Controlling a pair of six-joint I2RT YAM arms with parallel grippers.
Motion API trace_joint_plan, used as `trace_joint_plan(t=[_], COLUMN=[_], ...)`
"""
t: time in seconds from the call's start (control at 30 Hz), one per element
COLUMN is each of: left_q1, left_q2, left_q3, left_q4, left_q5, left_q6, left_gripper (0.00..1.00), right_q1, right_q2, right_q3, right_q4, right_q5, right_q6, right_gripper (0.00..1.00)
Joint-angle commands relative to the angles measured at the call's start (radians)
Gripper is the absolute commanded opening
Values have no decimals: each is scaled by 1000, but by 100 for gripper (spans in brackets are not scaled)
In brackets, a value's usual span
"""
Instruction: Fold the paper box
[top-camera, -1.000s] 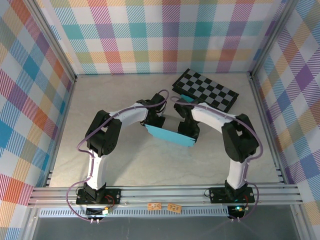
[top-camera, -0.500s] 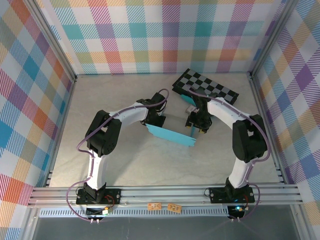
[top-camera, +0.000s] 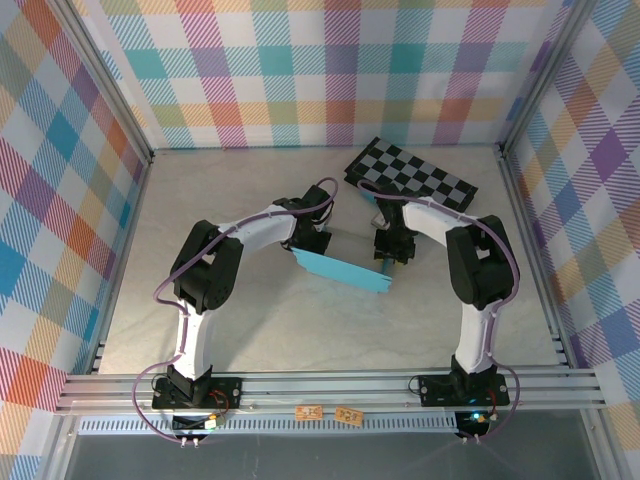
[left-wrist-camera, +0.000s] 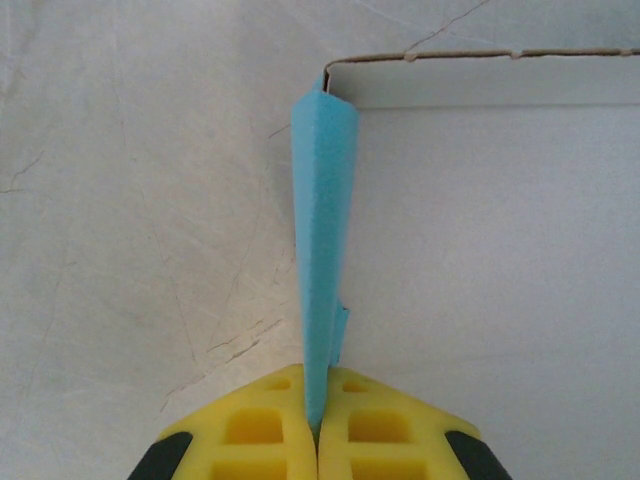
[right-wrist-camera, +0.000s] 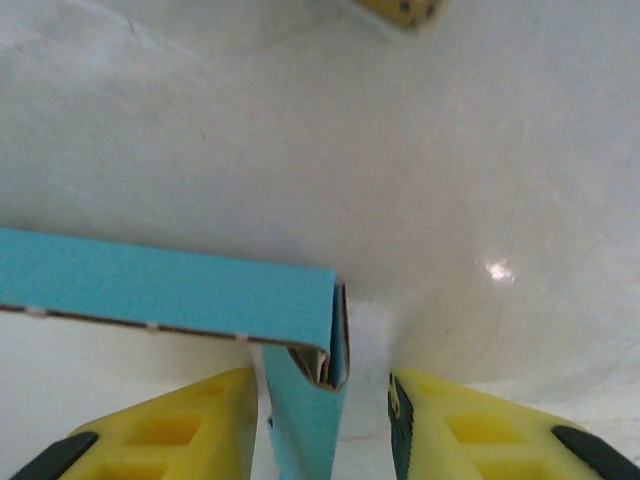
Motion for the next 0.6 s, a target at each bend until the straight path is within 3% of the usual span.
trace_joint_plan(t=[0.0,0.37,0.57], left_q1=[2,2,2], left_q2=[18,22,21], left_q3=[16,18,23], left_q4=[-29,-28,-31], left_q5=[-15,-13,-12], left_q6=[13,12,13], left_gripper=[0,0,0], right_q1=[2,-31,-31], right_q2=[-24,-61,-45], right_q3=[7,-38,-37], right_q4=[29,84,79], right_q5=[30,-21,-19], right_q6=[-45,-48,-44], right_gripper=[38,25,2])
